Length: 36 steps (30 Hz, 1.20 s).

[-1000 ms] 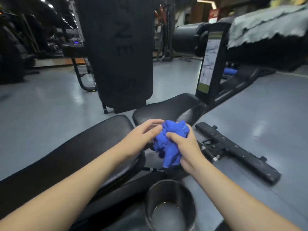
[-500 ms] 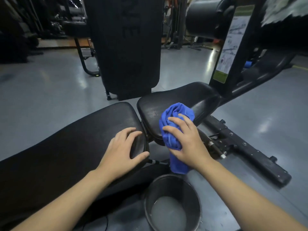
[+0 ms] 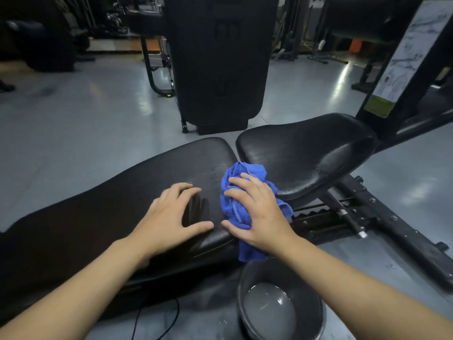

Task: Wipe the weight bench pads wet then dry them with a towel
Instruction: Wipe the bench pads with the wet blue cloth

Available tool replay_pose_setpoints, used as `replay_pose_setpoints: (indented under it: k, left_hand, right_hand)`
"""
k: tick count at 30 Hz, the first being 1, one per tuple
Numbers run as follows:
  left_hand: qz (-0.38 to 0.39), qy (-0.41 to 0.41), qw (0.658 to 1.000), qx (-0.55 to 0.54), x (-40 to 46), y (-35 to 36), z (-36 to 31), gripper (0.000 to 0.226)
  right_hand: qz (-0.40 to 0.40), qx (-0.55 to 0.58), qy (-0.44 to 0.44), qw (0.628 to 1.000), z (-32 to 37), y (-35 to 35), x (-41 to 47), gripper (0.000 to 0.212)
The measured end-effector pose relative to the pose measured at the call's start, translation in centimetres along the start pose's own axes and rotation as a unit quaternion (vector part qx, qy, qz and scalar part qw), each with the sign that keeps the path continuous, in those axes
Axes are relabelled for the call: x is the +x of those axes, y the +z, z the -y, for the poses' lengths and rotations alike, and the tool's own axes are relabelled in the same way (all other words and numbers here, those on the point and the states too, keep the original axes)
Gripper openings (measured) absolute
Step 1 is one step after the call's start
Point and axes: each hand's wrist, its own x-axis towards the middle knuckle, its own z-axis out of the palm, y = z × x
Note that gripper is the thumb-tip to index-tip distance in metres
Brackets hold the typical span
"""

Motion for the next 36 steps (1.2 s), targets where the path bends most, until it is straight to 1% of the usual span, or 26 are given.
replay_pose_setpoints:
  k: [2,5,8,11,13,15,18,22,23,26,29,31,33,34,36]
  left_hand:
    - [0.02,-0.02,1.0,-0.001,-0.4,-0.5,1.1,0.113]
    - [0.058,-0.042,0.997,0.006,-0.7,-0.8,2.3,0.121]
    - [0.077,-0.058,0.995,0.008,-0.7,-0.8,3.2,0.122]
    - [0.089,-0.072,0.993,0.004,-0.6,-1.1,3.9,0.126]
    - [0.094,-0.077,0.993,0.003,-0.6,-1.3,4.0,0.127]
    - [0.093,-0.085,0.992,-0.005,-0.7,-1.6,4.7,0.125]
    - [0.088,-0.084,0.993,-0.013,-0.8,-1.7,5.4,0.118]
    - [0.083,-0.083,0.993,-0.013,-0.7,-2.0,6.6,0.095]
    - [0.086,-0.086,0.993,-0.007,-0.6,-2.1,7.1,0.093]
    - [0.109,-0.105,0.988,0.008,0.0,-2.3,8.5,0.098]
    - [0.118,-0.134,0.984,0.005,0.8,-2.4,10.0,0.102]
    - [0.107,-0.15,0.983,-0.002,1.3,-2.6,11.4,0.107]
    - [0.079,-0.158,0.984,-0.008,1.8,-2.6,12.8,0.111]
    - [0.065,-0.16,0.985,-0.01,2.0,-2.6,13.4,0.107]
    - [0.041,-0.164,0.985,-0.014,2.3,-2.5,14.3,0.089]
  right_hand:
    - [0.006,-0.034,0.009,0.999,0.3,0.3,1.0,0.053]
    - [0.05,-0.067,0.032,0.996,0.4,0.4,2.9,0.051]
    - [0.101,-0.11,0.089,0.985,0.5,0.8,5.9,0.054]
    - [0.147,-0.204,0.141,0.957,0.9,2.1,8.6,0.053]
    - [0.151,-0.247,0.151,0.945,0.8,2.8,9.8,0.051]
    - [0.149,-0.264,0.147,0.941,0.1,3.6,11.4,0.049]
    - [0.167,-0.258,0.158,0.938,-1.6,4.7,14.6,0.049]
    - [0.203,-0.234,0.189,0.932,-3.8,6.1,19.2,0.046]
    - [0.212,-0.226,0.196,0.93,-4.4,6.4,20.3,0.046]
    - [0.249,-0.171,0.223,0.927,-6.4,7.1,23.4,0.045]
    - [0.281,-0.108,0.241,0.923,-8.0,7.6,26.1,0.038]
    - [0.299,-0.102,0.233,0.92,-8.4,8.2,27.2,0.035]
    - [0.308,-0.103,0.226,0.918,-8.5,8.9,27.9,0.035]
    - [0.311,-0.101,0.226,0.918,-8.6,9.3,28.2,0.035]
    - [0.321,-0.101,0.225,0.915,-8.8,9.8,28.8,0.035]
